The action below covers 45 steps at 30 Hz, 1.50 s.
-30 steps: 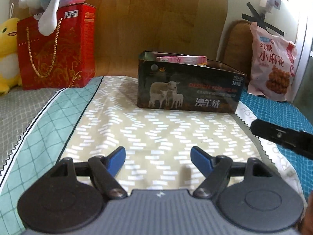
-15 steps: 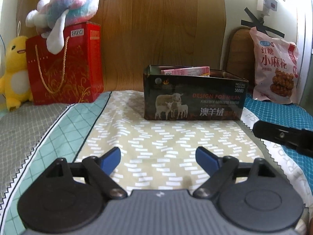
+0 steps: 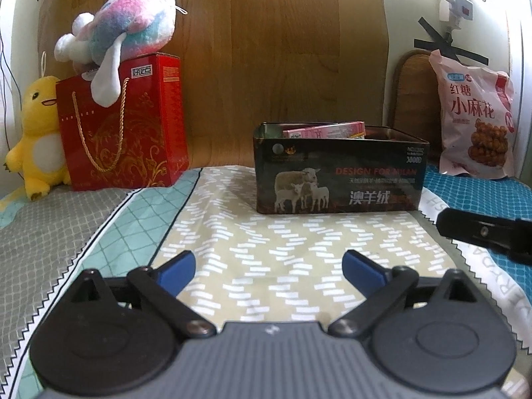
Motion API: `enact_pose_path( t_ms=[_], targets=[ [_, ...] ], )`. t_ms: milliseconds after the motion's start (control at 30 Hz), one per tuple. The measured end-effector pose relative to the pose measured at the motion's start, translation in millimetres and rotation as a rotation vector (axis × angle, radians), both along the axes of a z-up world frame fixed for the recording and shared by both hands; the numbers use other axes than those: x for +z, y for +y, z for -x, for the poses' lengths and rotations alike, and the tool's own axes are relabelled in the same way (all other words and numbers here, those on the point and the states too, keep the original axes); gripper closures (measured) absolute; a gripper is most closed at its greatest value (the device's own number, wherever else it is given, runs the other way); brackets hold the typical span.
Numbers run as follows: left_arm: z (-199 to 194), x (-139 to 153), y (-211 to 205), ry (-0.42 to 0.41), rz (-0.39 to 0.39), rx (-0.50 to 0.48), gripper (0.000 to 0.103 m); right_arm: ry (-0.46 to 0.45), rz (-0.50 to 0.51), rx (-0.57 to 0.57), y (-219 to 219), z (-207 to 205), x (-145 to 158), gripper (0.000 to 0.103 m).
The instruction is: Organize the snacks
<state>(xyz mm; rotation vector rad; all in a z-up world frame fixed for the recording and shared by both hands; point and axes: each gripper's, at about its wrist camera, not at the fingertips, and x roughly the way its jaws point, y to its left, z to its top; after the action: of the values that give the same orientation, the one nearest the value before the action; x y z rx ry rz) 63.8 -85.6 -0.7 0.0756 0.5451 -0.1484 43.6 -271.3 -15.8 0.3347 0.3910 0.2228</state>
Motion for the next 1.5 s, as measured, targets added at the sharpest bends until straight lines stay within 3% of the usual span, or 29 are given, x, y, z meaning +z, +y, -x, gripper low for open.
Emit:
enact_pose_path(
  t_ms=[433,767,1500],
  targets=[
    [1.0,0.4,-1.4,-0.016,-0.034,0.044,0.000,0.002,-0.007,-0.010,-1.7,0.9,0.0,0.038],
    [5.8,1.4,-4.5,-0.044,-0.052,0.026,0.000,0.003,-0.013,-0.014,-2.2,0.8,0.5,0.034],
    [9.5,4.5,-1.4,-0.064,-0.025,0.019,0.000,0.003,-0.014,-0.017,-2.7,1.2,1.4,0.030]
  ],
)
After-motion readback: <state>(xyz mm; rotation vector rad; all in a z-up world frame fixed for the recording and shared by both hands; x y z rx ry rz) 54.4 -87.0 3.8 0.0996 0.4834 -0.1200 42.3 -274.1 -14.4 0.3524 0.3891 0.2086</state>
